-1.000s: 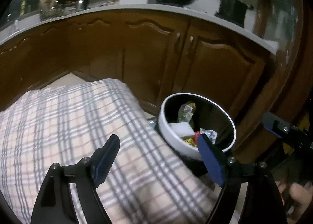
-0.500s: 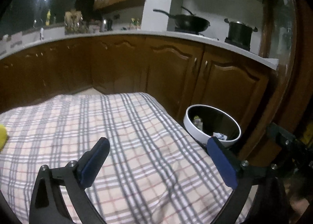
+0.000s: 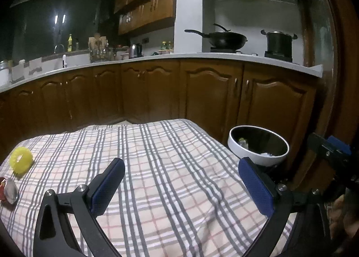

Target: Collect trash

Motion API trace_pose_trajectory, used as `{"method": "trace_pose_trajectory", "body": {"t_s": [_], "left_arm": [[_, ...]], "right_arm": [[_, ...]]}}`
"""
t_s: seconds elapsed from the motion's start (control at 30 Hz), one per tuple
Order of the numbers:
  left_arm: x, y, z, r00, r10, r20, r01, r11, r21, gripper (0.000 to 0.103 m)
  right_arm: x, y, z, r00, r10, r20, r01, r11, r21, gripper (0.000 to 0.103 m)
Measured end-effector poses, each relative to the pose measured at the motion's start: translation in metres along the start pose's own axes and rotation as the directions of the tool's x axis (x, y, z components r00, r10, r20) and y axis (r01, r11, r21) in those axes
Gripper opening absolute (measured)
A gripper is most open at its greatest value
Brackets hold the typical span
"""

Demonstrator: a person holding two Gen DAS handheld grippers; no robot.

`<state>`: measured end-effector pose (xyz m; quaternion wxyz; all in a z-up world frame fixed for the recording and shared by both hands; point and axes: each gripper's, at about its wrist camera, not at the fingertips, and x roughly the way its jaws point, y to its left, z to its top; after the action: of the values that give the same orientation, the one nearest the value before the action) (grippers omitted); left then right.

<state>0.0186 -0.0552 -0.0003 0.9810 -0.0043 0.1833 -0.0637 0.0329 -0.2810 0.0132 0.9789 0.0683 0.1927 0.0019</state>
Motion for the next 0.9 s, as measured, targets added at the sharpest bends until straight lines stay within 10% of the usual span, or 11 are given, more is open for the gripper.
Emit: {"method": "trace_pose_trajectory", "body": {"t_s": [0.9], "left_arm": [[0.003,0.012,-0.006,0.999,0.009,0.033,-0.01,1.0,0.025,0.102]], "right_arm": [[0.001,0.004,-0.009,1.0,-0.024,0.009,0.024,0.999,-0.035,0.103]]}}
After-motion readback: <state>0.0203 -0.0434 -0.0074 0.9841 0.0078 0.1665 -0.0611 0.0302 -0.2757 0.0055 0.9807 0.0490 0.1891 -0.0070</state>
